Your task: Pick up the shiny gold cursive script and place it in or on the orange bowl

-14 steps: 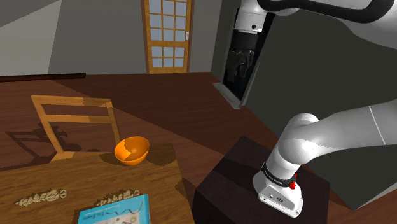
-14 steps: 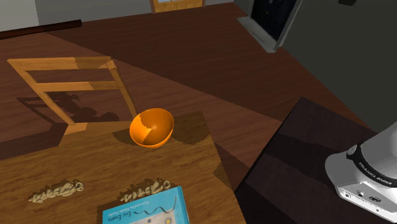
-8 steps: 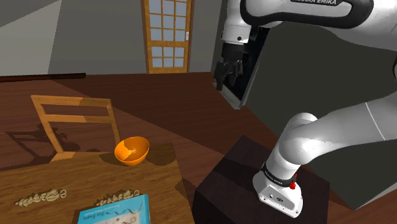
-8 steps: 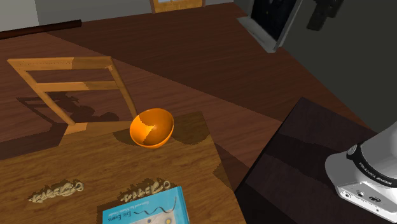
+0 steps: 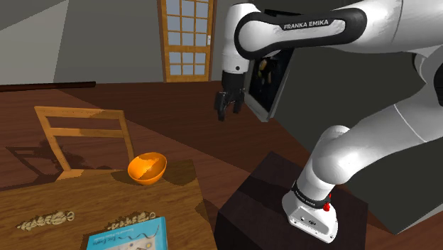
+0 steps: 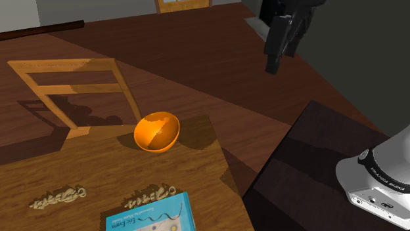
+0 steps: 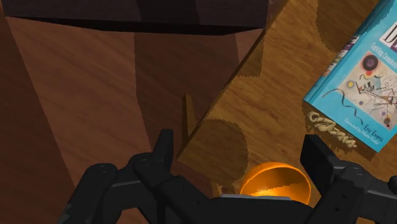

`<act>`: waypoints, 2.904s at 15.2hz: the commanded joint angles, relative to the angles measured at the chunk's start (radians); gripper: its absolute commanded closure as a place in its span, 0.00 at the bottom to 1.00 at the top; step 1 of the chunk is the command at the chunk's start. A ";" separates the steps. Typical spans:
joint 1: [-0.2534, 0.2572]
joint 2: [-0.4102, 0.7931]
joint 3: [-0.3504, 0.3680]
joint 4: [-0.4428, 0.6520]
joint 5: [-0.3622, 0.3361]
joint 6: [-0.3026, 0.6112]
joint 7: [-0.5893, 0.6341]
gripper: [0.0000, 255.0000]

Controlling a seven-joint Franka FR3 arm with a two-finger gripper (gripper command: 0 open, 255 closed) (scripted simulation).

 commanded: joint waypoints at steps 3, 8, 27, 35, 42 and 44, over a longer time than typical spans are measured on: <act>0.020 0.116 0.043 0.003 0.020 0.107 0.013 0.00; 0.044 0.279 0.098 0.031 0.031 0.233 0.036 0.00; 0.196 0.990 0.187 0.401 -0.118 0.526 0.183 0.00; 0.308 1.297 0.167 0.689 -0.184 0.525 0.219 0.00; 0.354 1.424 0.156 0.794 -0.203 0.544 0.227 0.00; 0.360 1.441 0.154 0.795 -0.205 0.560 0.228 0.00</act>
